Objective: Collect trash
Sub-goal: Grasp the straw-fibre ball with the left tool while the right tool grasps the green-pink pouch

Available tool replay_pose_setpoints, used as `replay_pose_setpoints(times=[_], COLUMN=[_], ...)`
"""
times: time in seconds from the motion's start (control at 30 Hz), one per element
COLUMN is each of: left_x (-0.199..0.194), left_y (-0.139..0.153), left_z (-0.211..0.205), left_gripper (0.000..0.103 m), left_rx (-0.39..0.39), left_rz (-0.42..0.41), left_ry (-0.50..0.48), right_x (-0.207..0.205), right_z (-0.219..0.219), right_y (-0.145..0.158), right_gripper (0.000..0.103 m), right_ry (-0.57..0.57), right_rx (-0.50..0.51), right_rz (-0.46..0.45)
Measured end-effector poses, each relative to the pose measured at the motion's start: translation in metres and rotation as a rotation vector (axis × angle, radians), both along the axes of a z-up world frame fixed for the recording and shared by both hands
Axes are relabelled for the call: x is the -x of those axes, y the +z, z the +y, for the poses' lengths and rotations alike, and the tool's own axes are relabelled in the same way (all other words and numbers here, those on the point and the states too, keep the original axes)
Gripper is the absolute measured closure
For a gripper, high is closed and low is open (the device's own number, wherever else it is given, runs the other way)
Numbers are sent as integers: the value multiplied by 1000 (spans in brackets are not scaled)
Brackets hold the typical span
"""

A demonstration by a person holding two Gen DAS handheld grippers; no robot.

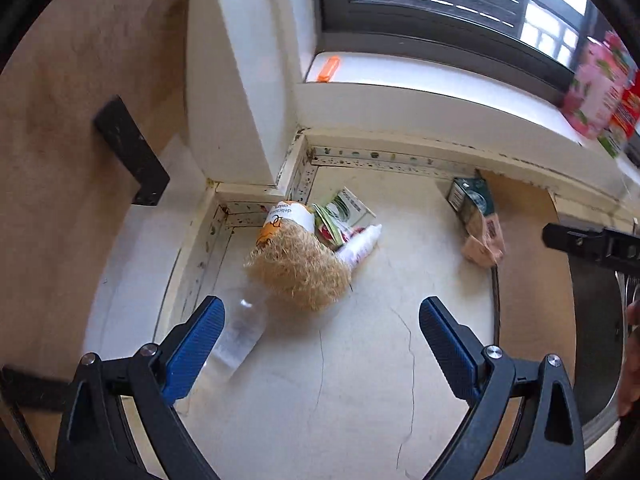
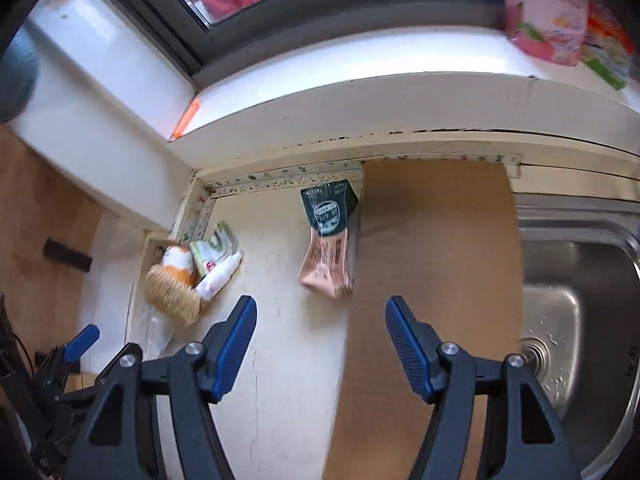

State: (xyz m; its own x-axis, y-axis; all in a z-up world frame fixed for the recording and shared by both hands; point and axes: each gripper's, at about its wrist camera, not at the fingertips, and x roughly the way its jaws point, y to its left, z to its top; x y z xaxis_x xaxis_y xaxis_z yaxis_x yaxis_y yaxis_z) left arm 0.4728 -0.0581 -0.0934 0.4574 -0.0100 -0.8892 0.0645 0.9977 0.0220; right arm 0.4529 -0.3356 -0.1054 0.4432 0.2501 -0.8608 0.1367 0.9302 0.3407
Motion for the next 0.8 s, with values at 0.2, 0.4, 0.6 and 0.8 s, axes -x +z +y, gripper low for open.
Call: replay_pose_setpoints(times=[0.2, 0.4, 0.6, 0.8], left_x=[-37, -56, -68, -80], left_y=[-35, -56, -75, -89], left_z=[24, 32, 34, 39], left_gripper=[7, 10, 19, 30], left_rx=[94, 92, 54, 52], left_rz=[66, 91, 131, 139], left_ry=[89, 125, 127, 157], right_x=[-55, -80, -87, -83], right_z=[15, 31, 42, 48], right_y=[-42, -67, -85, -84], right_gripper=[36, 36, 55, 69], right_ry=[20, 68, 98, 131], right_rx=[20, 97, 126, 141], right_rz=[59, 79, 118, 94])
